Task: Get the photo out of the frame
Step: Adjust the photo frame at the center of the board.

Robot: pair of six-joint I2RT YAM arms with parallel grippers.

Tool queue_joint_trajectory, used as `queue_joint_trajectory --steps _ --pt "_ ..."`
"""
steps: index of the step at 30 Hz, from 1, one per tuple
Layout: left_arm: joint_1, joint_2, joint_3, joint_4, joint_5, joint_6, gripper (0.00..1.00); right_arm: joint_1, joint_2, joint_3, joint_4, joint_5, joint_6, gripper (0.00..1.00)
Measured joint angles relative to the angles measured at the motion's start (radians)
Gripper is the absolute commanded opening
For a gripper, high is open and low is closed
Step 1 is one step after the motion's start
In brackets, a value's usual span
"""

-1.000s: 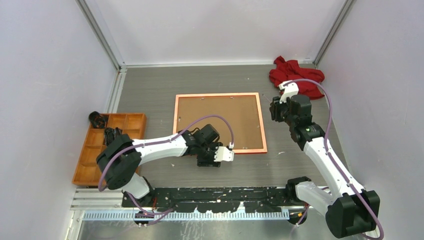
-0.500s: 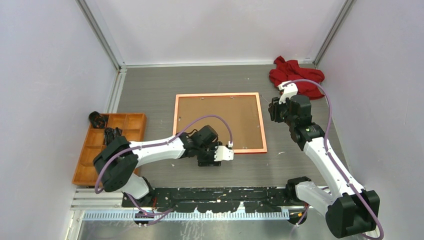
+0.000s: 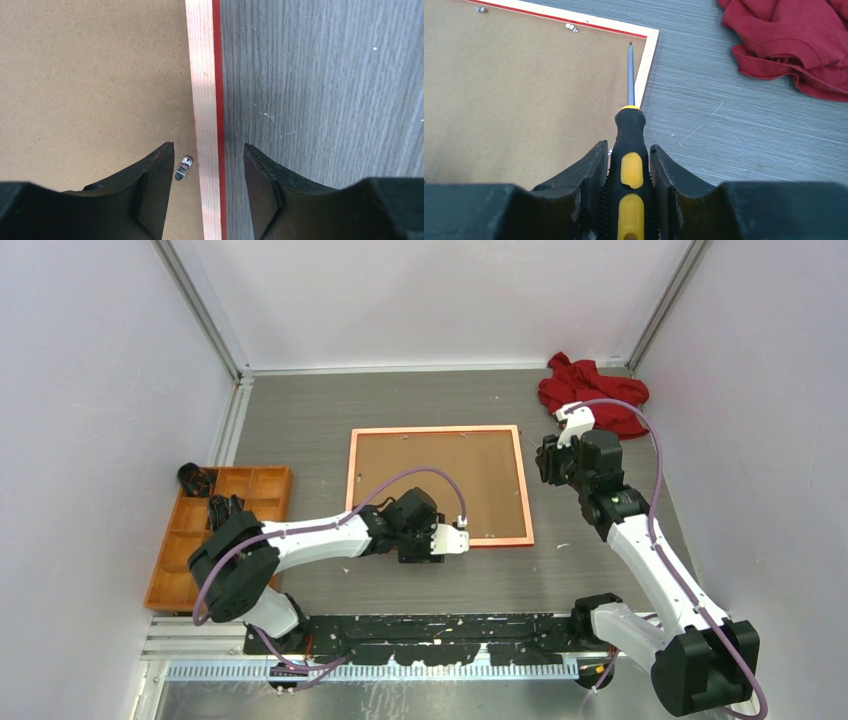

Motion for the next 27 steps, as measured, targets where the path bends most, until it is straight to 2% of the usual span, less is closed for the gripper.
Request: queue_joint_trajectory --steps 16,27 --pt "0.006 0.082 0.022 0.028 -0.022 -0.002 0.34 0.000 0.000 0.000 -0.005 -0.018 -0.006 0.00" --pt "0.010 0.153 0.141 -0.074 0.058 -0.061 0.07 -0.008 0.000 0.000 -0.005 -0.013 -0.024 0.01"
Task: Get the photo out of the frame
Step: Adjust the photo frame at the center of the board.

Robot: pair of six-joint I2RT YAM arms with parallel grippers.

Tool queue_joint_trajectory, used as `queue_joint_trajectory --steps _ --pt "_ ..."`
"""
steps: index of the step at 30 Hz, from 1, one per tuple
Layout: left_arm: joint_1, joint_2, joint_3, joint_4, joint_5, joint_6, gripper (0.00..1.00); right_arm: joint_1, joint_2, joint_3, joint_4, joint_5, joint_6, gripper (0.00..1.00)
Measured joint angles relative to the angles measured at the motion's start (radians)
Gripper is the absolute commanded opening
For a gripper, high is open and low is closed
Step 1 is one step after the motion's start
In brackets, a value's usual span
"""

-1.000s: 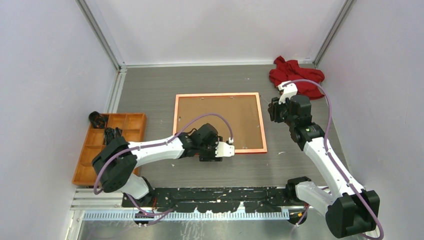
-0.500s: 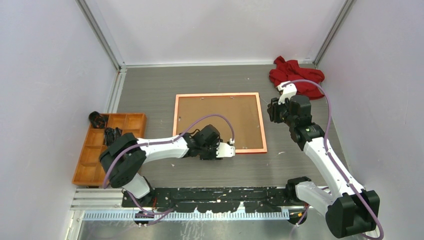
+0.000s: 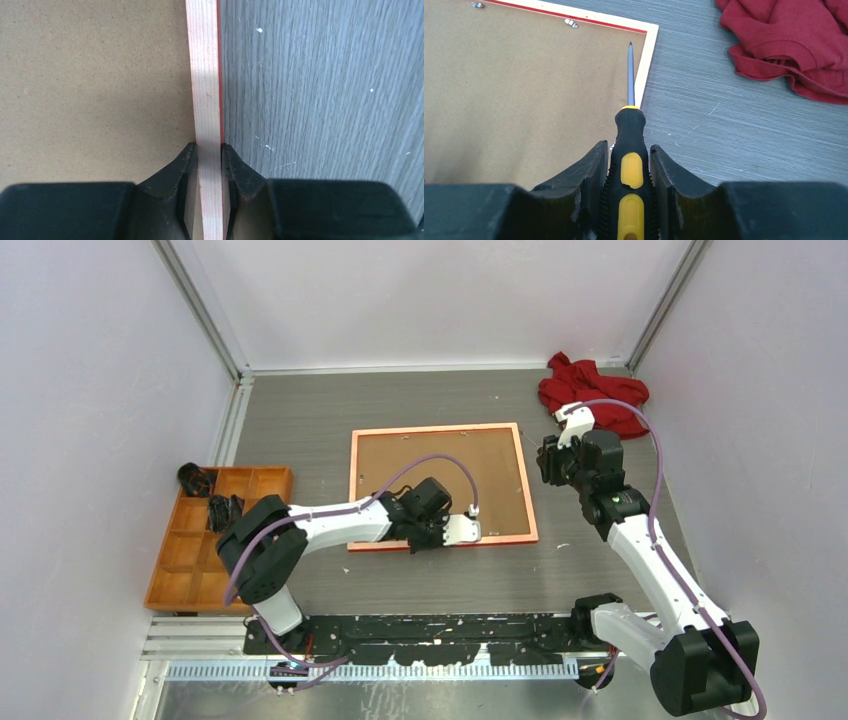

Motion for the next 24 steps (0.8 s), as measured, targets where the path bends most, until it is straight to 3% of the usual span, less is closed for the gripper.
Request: queue_joint_trajectory --steps 5,13,21,24 --pt "0.003 0.050 0.067 -0.035 0.026 -0.070 0.00 -0.005 0.000 0.000 0.000 0.013 -0.003 0.01" --pt "0.006 0.127 0.170 -0.072 0.079 -0.191 0.03 -0.010 0.000 0.000 0.001 0.052 -0.015 0.00" --pt "0.011 0.135 0.216 -0.138 0.187 -0.235 0.37 -0.038 0.000 0.000 0.001 0.089 -0.022 0.00" --pt "0.033 0.114 0.257 -0.151 0.222 -0.254 0.44 -0.049 0.000 0.000 0.001 0.090 -0.022 0.01"
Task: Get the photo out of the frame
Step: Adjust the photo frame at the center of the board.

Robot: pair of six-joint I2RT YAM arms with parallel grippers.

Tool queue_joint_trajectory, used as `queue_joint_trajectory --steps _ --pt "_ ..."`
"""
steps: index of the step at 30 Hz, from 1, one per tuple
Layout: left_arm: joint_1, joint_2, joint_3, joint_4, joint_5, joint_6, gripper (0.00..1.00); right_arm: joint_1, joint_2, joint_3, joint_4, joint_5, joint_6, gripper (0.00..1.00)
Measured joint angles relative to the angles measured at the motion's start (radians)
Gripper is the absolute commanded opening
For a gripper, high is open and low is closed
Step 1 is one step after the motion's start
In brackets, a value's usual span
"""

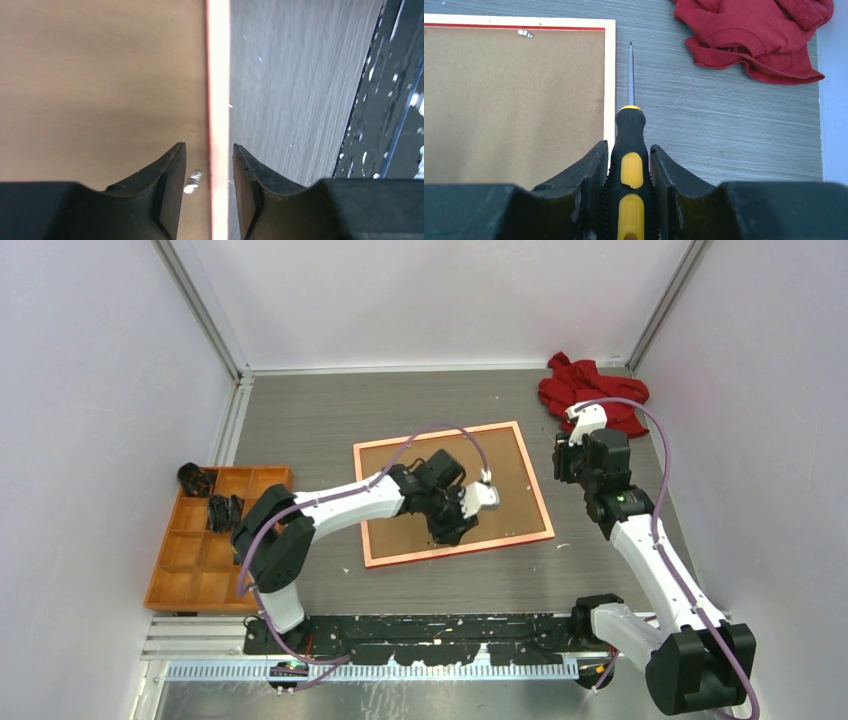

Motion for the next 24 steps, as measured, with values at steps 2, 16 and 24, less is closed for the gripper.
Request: queue_joint_trajectory --steps 2,16,24 --pt "0.034 -0.021 0.039 -0.001 0.018 -0.010 0.46 -0.003 0.000 0.000 0.000 0.001 0.000 0.01" --pt "0.445 0.117 0.470 0.027 0.050 -0.046 0.57 -0.017 0.000 0.000 0.000 -0.001 0.000 0.01" --pt "0.546 0.386 0.635 0.010 0.035 0.002 0.58 -0.024 0.000 0.000 0.000 -0.005 0.000 0.00"
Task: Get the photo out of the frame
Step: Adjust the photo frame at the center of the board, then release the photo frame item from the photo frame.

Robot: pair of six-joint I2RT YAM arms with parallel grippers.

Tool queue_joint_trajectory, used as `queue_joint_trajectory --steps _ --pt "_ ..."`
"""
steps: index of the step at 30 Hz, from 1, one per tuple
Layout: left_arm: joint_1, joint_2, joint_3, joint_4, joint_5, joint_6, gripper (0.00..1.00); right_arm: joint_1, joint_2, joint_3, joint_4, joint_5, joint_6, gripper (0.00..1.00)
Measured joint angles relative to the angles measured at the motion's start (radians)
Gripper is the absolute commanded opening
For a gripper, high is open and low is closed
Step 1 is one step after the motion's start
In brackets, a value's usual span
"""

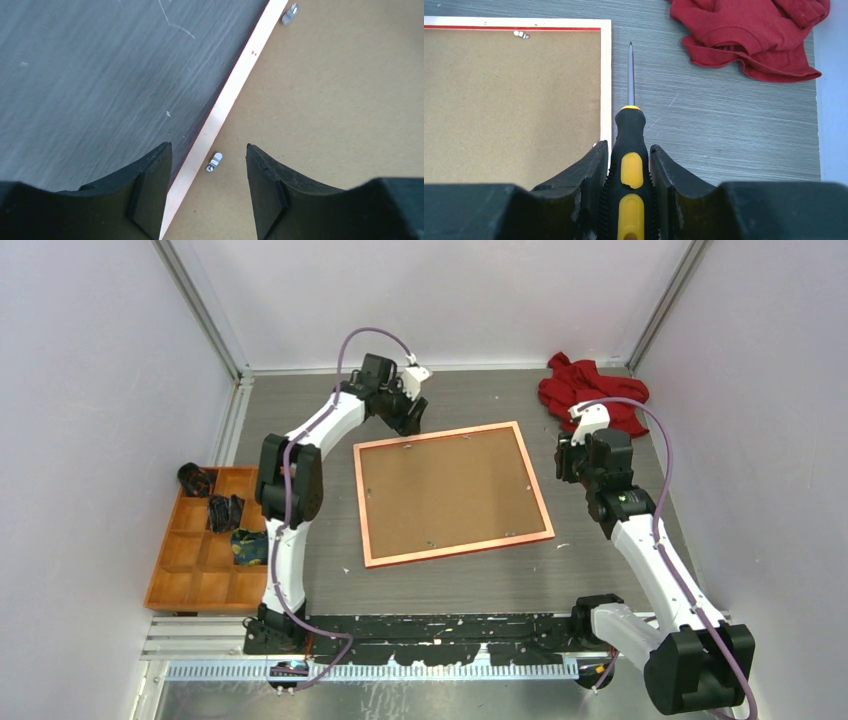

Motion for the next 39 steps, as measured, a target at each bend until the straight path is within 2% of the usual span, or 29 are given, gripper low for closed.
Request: queue_joint_trajectory --steps 5,20,29,39 --pt "-0.007 0.080 0.007 -0.008 -0.001 0.027 0.58 -0.002 0.000 0.000 0.000 -0.025 -0.003 0.00" --pt "-0.011 0.225 0.215 -0.026 0.016 0.079 0.57 -0.004 0.000 -0.010 -0.002 -0.057 -0.023 0.01" --pt "-0.011 0.240 0.208 -0.094 0.086 0.150 0.57 -0.004 0.002 -0.010 -0.002 -0.069 -0.030 0.01" --pt "-0.016 0.270 0.243 -0.143 0.023 0.176 0.53 -0.004 0.002 -0.010 -0.003 -0.080 -0.030 0.00"
